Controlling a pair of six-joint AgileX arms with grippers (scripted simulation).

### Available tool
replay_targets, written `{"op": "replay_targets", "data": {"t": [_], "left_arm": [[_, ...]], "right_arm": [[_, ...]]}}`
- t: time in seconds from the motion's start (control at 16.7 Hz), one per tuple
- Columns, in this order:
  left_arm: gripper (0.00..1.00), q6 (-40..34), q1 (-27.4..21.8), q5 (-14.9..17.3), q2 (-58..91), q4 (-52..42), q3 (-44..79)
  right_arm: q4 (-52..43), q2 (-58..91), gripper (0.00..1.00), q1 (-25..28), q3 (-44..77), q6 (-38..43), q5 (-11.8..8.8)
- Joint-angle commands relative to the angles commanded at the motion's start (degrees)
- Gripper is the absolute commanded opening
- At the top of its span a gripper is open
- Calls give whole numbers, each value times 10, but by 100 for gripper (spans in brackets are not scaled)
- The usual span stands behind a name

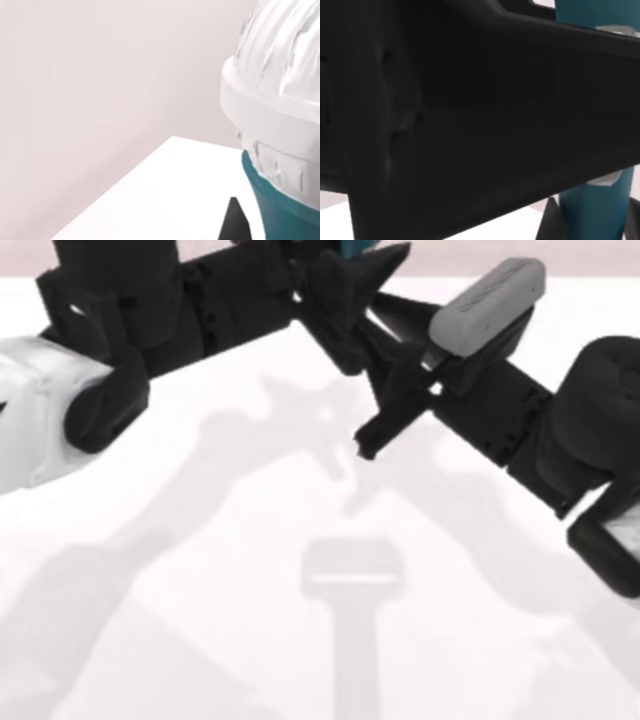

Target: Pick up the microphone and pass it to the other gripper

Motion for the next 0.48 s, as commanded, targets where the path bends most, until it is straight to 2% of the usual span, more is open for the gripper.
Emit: {"op": "replay_targets", "data": {"t": [0.18, 0.48], "left_arm": [[0, 0, 0, 0, 0, 0, 0], [0, 0, 0, 0, 0, 0, 0]], "right_arm": [[0, 0, 0, 0, 0, 0, 0], [0, 0, 38, 0, 0, 0, 0]]}}
